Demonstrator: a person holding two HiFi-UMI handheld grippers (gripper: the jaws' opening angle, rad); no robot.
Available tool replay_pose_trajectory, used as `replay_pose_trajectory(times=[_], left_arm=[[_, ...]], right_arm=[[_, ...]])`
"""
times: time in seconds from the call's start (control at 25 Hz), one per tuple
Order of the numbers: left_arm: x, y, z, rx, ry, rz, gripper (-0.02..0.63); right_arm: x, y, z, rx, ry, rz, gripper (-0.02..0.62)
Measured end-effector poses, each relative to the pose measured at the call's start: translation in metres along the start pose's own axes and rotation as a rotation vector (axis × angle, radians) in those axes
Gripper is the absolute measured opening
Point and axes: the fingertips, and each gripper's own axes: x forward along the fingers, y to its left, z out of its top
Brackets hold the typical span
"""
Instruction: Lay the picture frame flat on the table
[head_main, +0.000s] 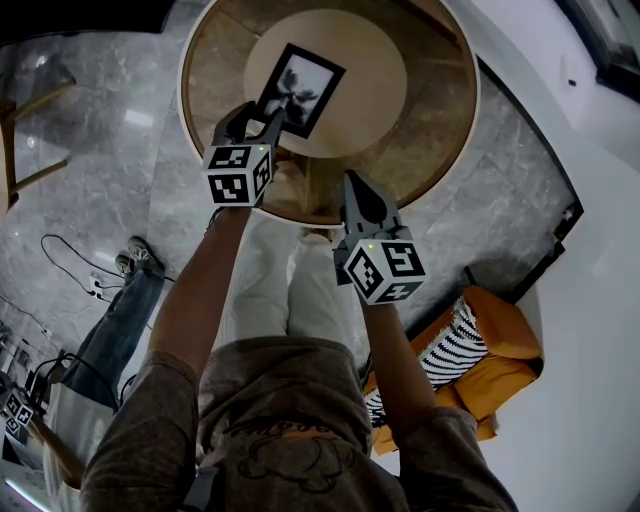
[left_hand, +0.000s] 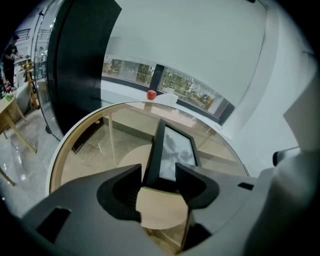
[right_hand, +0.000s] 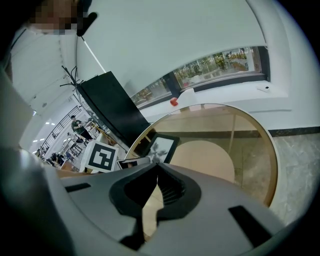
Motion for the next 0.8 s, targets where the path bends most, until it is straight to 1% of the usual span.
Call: replay_pose_trajectory(times=[0.12,0.2,0.44,0.6,0.68,0.8], left_arm=[[0.002,0.004,-0.005,0.029,0.02,0.037,0.211],[0.002,0.007,-0.008,0.046,0.026,0.059,0.191],[0.0,0.008,-0.008,0.03,0.015,0.063,0.19],[-0.006,0.009,-0.001,0.028,0.008,0.077,0.175],[-0.01,0.005,0.003,0.031,0.005,0.075,0.154],[-0.02,0.0,0.01,0.029,-0.002,0.075,0.09]], right_arm=[[0.001,-0.002,0.0,-0.001,-0.002,-0.001,0.018],[0.0,-0.004,0.001,-0.001,-0.002,-0.003,0.018],[-0.002,-0.006,0.001,-0.003,-0.005,-0.011,0.018],[-0.005,-0.007,0.006,-0.01,-0.003,-0.015,0.018],[-0.008,-0.008,0.009,-0.009,-0.005,-0.02,0.018],[-0.013,-0.003,0.016,-0.019,-0.007,-0.018,0.018]])
